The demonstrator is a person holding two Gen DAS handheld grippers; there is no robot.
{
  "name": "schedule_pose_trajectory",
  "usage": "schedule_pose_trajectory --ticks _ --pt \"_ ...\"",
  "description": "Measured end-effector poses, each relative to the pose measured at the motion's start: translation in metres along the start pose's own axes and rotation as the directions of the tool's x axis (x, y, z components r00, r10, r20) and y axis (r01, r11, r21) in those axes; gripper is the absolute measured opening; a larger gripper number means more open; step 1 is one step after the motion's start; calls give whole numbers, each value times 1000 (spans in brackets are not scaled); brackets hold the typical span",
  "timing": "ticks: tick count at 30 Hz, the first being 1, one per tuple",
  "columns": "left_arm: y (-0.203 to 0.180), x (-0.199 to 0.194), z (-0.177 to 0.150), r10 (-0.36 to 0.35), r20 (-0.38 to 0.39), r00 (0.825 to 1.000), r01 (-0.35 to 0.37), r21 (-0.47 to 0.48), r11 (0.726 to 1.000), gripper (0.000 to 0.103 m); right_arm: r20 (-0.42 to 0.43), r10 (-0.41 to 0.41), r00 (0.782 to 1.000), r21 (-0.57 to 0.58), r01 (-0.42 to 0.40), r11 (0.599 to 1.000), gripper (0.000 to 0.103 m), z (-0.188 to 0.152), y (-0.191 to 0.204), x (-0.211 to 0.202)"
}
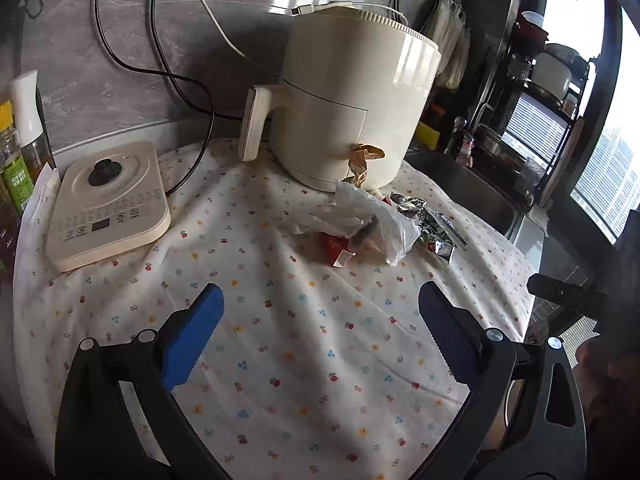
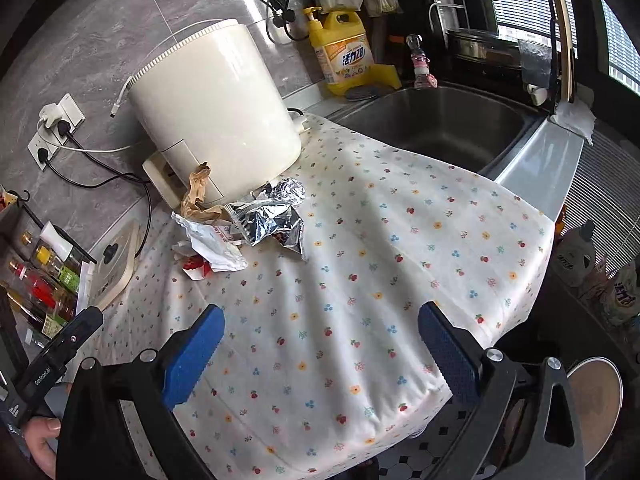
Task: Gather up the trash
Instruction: 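Grasp the silver foil wrapper with the right gripper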
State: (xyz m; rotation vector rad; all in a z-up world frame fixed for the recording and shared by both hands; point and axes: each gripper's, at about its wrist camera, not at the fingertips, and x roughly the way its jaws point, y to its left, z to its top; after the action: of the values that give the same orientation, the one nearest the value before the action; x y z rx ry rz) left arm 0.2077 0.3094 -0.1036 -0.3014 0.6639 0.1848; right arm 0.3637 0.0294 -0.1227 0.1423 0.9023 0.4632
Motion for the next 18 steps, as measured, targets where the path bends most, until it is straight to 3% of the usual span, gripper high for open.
schedule_pose_trajectory --ticks 13,16,17,18 --pt "33 3 10 41 8 999 -41 -51 998 97 -75 0 997 -104 -8 995 73 48 44 71" --pt "37 5 12 41 8 999 -41 -61 997 97 -109 18 994 -105 -30 994 52 53 48 86" --pt "37 5 12 39 7 999 -38 -65 997 97 -133 27 991 -99 -40 994 31 53 47 91" --pt "36 6 13 35 7 999 -34 -67 997 97 -157 32 987 -90 -47 995 19 52 46 94"
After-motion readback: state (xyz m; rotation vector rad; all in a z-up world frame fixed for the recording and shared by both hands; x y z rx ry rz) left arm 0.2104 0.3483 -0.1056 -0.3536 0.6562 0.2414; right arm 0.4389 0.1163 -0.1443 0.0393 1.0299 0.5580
